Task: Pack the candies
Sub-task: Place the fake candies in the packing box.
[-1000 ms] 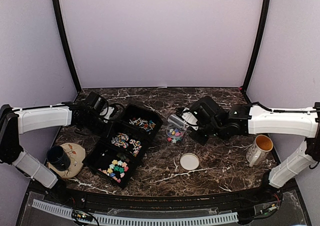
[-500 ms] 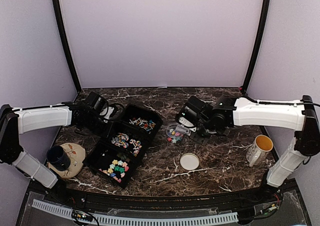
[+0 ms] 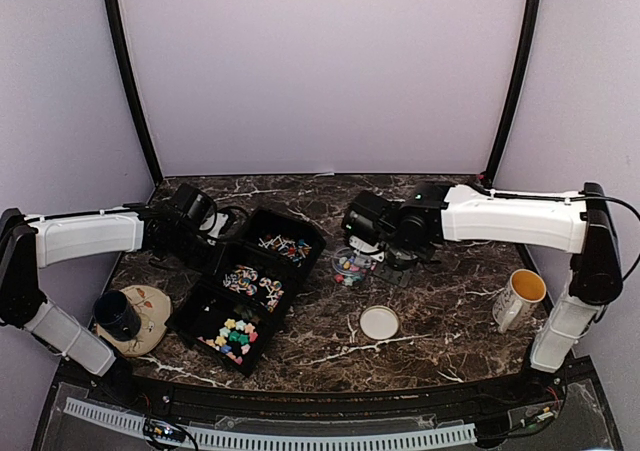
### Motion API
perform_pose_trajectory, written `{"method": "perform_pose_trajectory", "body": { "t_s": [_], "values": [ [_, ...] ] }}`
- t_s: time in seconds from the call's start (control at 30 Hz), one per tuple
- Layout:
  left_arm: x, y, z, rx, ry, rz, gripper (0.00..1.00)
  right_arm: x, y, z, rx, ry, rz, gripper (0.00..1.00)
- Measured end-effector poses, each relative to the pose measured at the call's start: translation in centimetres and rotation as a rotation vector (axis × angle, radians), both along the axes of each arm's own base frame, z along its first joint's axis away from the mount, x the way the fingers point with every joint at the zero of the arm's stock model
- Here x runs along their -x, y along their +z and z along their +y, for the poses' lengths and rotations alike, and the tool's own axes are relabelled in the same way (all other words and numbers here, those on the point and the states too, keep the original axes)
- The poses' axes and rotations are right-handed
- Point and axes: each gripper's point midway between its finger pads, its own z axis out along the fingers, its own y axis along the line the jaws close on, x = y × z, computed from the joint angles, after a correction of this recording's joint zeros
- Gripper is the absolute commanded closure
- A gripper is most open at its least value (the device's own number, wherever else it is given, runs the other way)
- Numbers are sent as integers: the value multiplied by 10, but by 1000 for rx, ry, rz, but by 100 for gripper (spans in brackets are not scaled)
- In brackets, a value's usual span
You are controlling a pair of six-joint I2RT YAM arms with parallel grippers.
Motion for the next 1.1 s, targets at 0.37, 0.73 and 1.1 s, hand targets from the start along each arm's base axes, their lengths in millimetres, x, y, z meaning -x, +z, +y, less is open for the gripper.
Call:
{"method": "perform_pose_trajectory", "body": {
  "t_s": [0.37, 0.73, 1.1],
  "values": [
    [0, 0, 0, 0, 0, 0, 100, 2, 8, 3, 92, 32, -13, 100],
    [0, 0, 0, 0, 1, 0, 100, 4, 21, 11, 153, 69, -39, 100],
    [1, 0, -3, 17, -6, 10, 100, -3, 48, 25, 140, 98, -120, 100]
  ]
}}
